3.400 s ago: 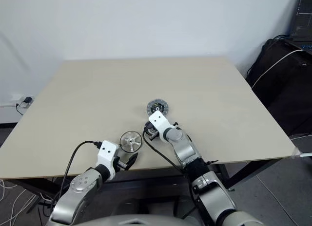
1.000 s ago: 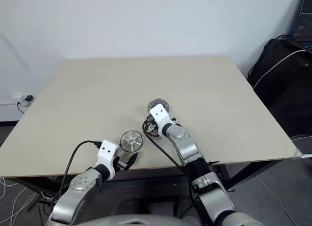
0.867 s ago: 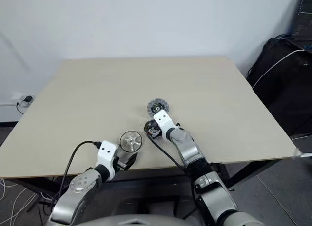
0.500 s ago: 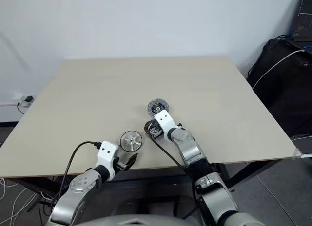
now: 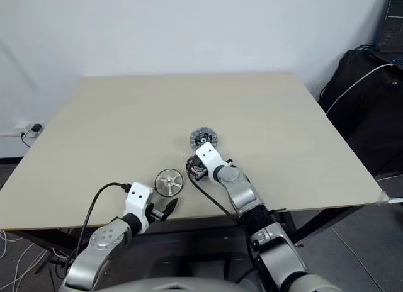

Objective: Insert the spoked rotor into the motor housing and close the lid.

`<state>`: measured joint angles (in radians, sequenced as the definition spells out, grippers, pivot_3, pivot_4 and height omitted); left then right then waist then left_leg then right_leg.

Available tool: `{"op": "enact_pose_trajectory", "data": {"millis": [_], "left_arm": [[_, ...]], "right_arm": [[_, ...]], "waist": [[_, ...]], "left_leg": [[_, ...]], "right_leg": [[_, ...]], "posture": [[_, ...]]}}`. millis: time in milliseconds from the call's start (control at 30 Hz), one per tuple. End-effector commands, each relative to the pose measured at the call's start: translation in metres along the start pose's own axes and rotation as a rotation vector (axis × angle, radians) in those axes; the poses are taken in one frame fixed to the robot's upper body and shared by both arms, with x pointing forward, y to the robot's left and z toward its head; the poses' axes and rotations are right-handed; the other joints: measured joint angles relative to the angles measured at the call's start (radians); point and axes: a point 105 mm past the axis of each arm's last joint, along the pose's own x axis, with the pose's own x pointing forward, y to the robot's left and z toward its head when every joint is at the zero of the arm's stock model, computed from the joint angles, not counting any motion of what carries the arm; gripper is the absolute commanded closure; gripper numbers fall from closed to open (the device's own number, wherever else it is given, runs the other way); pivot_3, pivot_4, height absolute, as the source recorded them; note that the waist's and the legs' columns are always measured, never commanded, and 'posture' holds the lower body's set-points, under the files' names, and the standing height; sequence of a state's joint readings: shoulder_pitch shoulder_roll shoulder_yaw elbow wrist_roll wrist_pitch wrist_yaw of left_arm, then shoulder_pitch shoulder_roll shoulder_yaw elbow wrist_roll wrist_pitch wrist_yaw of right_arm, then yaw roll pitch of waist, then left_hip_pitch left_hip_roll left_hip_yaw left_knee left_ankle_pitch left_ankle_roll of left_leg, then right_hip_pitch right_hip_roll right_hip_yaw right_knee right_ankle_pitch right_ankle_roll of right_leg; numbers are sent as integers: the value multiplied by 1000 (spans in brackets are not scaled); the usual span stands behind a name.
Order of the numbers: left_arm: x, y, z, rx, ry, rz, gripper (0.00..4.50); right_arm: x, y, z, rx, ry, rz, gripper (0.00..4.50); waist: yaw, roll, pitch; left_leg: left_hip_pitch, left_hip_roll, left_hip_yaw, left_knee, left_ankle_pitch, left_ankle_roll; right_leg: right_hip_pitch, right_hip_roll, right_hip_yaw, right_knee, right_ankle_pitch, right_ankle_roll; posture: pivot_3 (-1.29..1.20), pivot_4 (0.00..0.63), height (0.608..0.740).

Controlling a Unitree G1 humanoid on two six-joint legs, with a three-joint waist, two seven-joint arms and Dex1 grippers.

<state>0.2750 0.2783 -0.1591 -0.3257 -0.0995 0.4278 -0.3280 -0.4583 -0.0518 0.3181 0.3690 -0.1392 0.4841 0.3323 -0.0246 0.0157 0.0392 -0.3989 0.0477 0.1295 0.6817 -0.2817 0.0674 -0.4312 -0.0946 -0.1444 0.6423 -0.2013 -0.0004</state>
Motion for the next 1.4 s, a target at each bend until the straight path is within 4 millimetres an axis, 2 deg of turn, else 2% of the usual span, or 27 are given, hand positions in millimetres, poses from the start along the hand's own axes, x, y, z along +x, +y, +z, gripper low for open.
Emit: {"op": "enact_pose_trajectory", "data": {"millis": [33, 533, 833, 1000, 1400], "left_arm": [[-3, 0, 19, 19, -73, 4, 0], [-3, 0, 18, 14, -69, 3, 0], [-2, 1, 19, 16, -71, 2, 0], [-2, 1, 19, 18, -72, 5, 0], [-3, 3, 21, 21, -78, 12, 0]], "right_arm": [[1, 1, 13, -24, -36, 4, 4454], [-8, 19, 11, -46, -52, 150, 4454], [-5, 0, 13, -27, -60, 27, 4454], [-1, -3, 16, -16, -64, 2, 4454], [5, -11, 1, -2, -20, -27, 4454]], "waist": [[0, 0, 0], [-2, 0, 0], [0, 0, 0], [1, 0, 0], [-2, -1, 0]], "left_leg": [[0, 0, 0, 0, 0, 0], [1, 0, 0, 0, 0, 0], [1, 0, 0, 0, 0, 0], [1, 0, 0, 0, 0, 0], [3, 0, 0, 0, 0, 0]], "right_leg": [[0, 0, 0, 0, 0, 0], [0, 0, 0, 0, 0, 0], [1, 0, 0, 0, 0, 0], [1, 0, 0, 0, 0, 0], [2, 0, 0, 1, 0, 0]], "posture": [[0, 0, 740], [0, 0, 740], [0, 0, 740], [0, 0, 740], [0, 0, 740]]}}
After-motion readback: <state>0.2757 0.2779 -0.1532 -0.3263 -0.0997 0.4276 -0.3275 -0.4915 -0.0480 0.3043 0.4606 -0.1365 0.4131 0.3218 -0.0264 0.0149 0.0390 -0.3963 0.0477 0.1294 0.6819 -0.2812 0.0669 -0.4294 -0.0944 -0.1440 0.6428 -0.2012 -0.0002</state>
